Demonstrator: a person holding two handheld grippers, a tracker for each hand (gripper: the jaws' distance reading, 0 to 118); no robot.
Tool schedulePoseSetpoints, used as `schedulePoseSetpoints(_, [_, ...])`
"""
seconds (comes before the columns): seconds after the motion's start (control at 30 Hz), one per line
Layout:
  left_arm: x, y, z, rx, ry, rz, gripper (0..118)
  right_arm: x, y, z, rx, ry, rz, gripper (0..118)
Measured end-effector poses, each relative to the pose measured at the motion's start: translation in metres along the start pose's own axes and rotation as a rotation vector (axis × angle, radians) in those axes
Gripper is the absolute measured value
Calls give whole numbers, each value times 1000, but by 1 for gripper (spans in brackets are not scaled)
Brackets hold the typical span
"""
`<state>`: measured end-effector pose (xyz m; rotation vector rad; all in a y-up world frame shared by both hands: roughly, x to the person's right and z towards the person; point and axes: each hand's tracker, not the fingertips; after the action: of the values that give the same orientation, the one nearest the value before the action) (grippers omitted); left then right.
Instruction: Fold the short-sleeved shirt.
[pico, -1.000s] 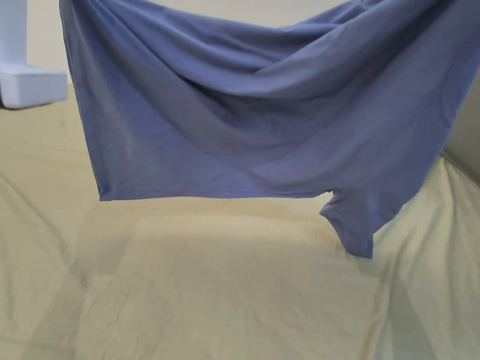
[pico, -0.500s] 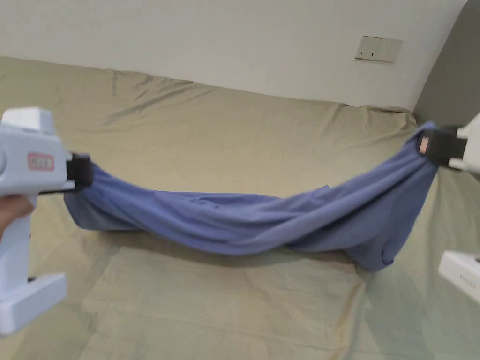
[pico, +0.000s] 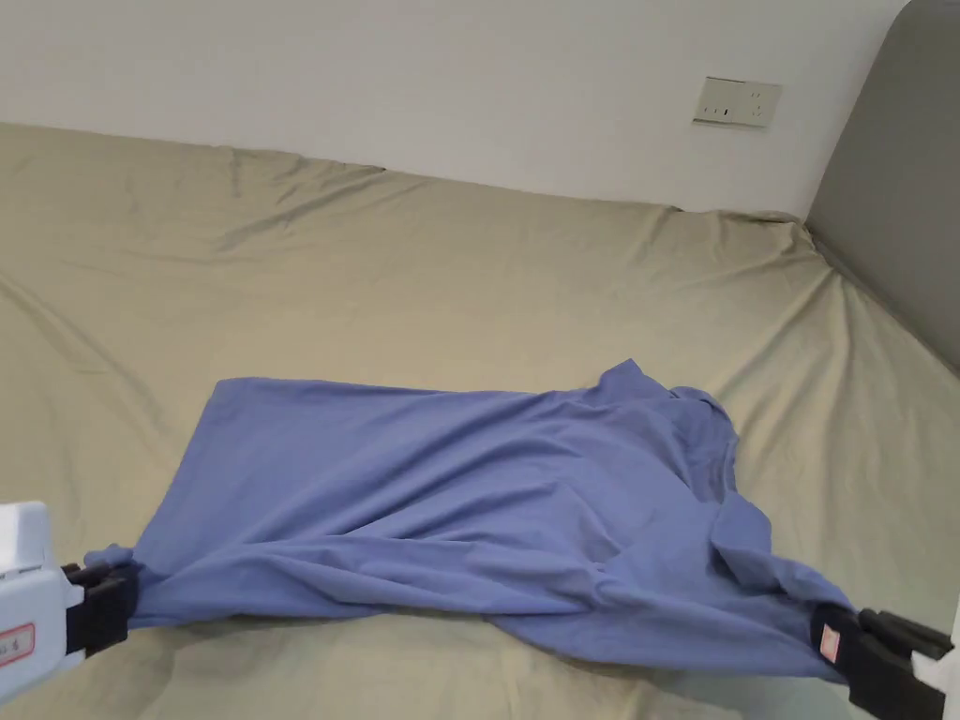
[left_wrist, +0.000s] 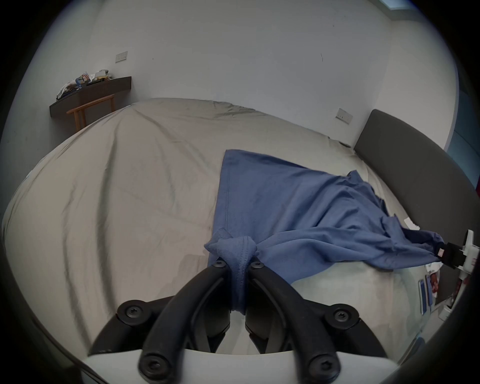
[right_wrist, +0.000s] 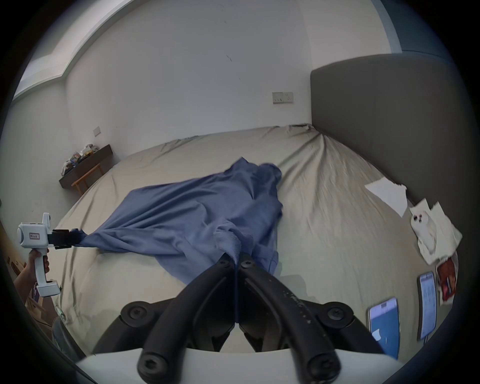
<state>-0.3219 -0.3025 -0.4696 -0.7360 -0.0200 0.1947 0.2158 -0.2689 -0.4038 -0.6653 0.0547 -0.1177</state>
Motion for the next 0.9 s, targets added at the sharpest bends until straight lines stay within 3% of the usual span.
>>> schedulePoseSetpoints(0.33, [-34, -45, 49, -41, 37, -17, 7, 30, -59, 56, -71, -75, -84, 3])
schedulePoseSetpoints(0.9, [-42, -93, 76, -149, 35, -74, 7, 27, -125, 69, -240, -150, -43, 3])
